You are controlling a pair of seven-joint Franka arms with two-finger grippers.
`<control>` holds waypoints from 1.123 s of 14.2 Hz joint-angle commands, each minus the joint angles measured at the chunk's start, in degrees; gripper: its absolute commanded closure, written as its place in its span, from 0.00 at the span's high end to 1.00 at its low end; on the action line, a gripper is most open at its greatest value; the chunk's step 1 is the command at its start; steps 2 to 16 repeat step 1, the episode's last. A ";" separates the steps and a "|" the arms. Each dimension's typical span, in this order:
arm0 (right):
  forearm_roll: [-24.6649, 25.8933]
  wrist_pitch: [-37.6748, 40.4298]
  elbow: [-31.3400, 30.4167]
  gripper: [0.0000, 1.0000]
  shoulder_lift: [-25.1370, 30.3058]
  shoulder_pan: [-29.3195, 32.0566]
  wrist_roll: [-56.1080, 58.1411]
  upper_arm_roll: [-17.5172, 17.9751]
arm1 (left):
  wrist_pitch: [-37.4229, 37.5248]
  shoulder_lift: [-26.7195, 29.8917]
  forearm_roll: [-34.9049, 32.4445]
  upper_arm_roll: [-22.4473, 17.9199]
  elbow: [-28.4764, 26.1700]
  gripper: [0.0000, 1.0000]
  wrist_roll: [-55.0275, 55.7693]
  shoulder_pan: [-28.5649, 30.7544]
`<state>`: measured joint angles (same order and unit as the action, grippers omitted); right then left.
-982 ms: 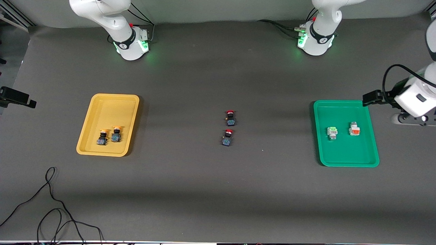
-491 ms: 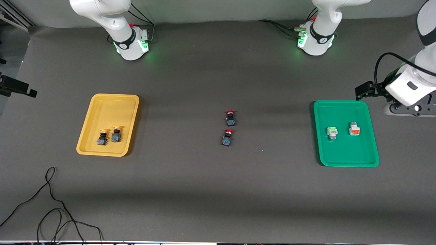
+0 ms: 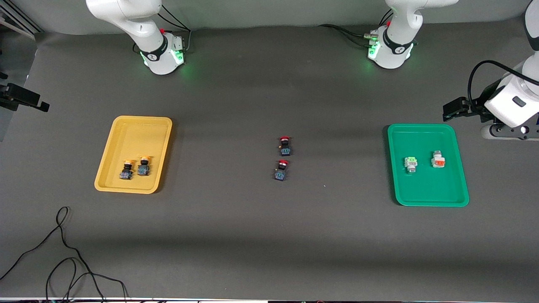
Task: Place green and yellow buttons in trays
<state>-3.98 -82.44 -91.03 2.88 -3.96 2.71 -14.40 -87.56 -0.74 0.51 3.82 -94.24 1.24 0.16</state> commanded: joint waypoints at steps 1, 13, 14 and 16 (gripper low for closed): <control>0.90 -1.41 -1.34 1.00 1.61 0.44 -0.95 0.78 | 0.72 0.91 0.63 -0.92 0.02 1.00 -0.28 -0.86; 0.90 -1.41 -1.34 1.00 1.61 0.44 -0.95 0.78 | 0.72 0.91 0.63 -0.92 0.02 1.00 -0.28 -0.86; 0.90 -1.41 -1.34 1.00 1.61 0.44 -0.95 0.78 | 0.72 0.91 0.63 -0.92 0.02 1.00 -0.28 -0.86; 0.90 -1.41 -1.34 1.00 1.61 0.44 -0.95 0.78 | 0.72 0.91 0.63 -0.92 0.02 1.00 -0.28 -0.86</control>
